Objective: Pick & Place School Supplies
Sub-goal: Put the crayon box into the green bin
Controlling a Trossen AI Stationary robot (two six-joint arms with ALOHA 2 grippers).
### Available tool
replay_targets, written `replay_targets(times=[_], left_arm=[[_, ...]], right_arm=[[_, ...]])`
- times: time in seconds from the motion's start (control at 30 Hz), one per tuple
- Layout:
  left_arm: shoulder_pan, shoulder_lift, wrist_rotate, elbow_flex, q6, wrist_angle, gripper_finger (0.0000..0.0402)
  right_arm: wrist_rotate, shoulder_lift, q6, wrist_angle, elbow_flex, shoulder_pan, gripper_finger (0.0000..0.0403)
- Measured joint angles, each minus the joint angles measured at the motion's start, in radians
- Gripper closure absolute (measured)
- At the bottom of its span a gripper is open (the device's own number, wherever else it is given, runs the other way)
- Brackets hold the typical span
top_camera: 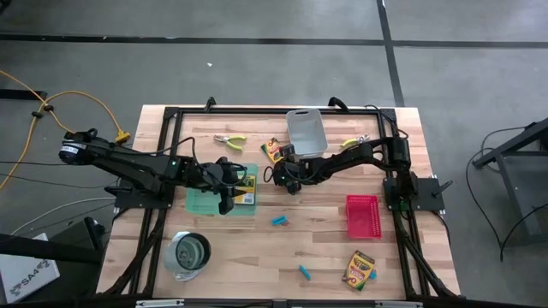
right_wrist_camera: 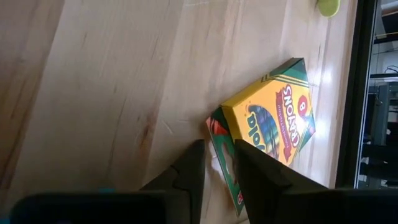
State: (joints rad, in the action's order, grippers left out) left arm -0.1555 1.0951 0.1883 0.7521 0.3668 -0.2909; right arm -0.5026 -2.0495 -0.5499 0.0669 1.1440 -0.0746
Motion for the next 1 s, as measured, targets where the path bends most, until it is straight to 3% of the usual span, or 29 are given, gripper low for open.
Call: replay_targets(times=[1.0], left_arm=[[0.000,0.000,-0.002,0.000,0.000,0.000,0.0277]], right_arm=[[-0.010,0.000,-0.005,-0.032,-0.002,-0.018,0.0338]])
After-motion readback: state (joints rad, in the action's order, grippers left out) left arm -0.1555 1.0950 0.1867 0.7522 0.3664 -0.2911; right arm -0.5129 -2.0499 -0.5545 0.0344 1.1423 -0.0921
